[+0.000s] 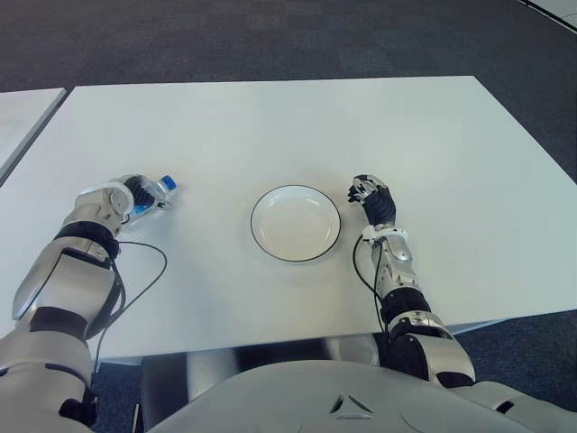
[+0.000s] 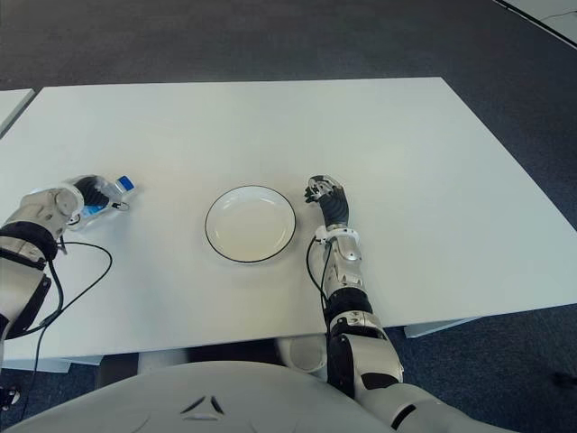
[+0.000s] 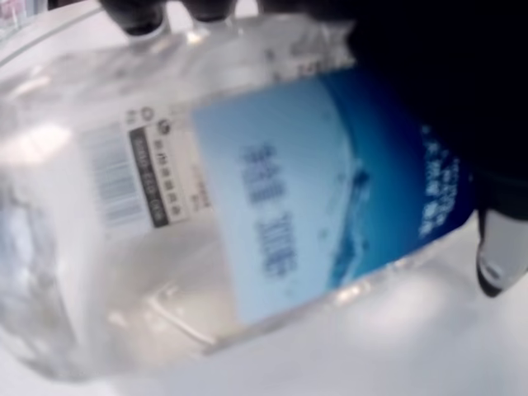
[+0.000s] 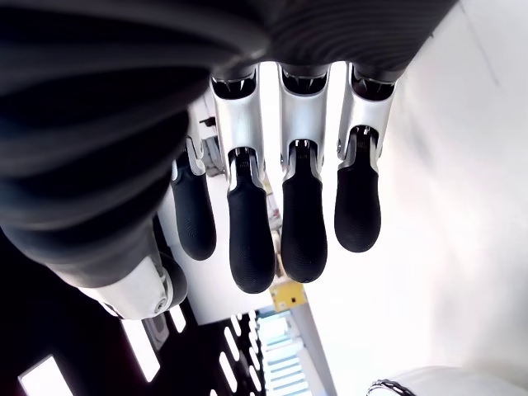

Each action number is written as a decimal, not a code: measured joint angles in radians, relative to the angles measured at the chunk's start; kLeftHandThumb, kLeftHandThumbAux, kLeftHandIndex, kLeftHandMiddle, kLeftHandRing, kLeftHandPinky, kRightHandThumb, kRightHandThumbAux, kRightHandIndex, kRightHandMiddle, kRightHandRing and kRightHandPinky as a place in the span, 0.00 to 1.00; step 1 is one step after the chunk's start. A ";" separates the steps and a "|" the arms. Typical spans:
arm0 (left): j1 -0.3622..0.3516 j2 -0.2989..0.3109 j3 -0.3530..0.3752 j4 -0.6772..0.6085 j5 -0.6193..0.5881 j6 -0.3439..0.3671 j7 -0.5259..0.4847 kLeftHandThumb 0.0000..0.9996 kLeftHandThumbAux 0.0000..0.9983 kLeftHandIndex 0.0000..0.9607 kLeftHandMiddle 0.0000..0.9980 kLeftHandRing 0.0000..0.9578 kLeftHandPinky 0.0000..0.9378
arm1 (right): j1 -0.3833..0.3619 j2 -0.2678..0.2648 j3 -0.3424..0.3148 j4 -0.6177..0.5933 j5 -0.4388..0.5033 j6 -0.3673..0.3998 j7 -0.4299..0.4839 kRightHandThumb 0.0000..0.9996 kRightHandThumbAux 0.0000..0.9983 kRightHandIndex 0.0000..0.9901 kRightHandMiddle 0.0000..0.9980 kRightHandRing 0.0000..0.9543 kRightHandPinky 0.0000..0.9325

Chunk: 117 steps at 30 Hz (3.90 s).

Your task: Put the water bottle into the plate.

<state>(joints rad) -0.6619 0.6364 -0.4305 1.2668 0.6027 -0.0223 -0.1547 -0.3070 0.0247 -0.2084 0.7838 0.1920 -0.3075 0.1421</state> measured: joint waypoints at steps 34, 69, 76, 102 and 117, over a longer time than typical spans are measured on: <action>0.062 -0.026 0.117 0.012 -0.091 -0.068 0.178 0.74 0.70 0.46 0.86 0.91 0.94 | -0.007 0.000 0.002 0.005 0.000 -0.007 -0.021 0.71 0.73 0.44 0.61 0.61 0.62; 0.039 -0.039 0.152 -0.167 -0.127 -0.133 0.097 0.75 0.70 0.46 0.87 0.91 0.90 | -0.015 -0.006 -0.003 0.007 0.002 -0.011 -0.018 0.71 0.73 0.44 0.61 0.61 0.62; 0.038 -0.060 0.149 -0.305 -0.129 -0.149 0.092 0.75 0.70 0.46 0.87 0.91 0.89 | -0.022 -0.002 0.000 0.008 0.002 -0.011 -0.017 0.71 0.73 0.44 0.61 0.61 0.62; 0.026 -0.120 0.130 -0.610 -0.111 -0.216 0.093 0.75 0.70 0.46 0.86 0.89 0.87 | -0.035 -0.007 -0.013 0.031 0.011 -0.011 0.008 0.71 0.73 0.44 0.62 0.61 0.62; 0.077 -0.212 0.070 -0.903 -0.072 -0.178 0.041 0.75 0.70 0.46 0.85 0.88 0.86 | -0.036 -0.006 -0.013 0.031 0.009 -0.012 0.008 0.71 0.73 0.44 0.62 0.61 0.62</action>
<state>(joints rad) -0.5848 0.4245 -0.3601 0.3634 0.5311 -0.2000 -0.1137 -0.3430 0.0185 -0.2209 0.8145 0.2013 -0.3190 0.1500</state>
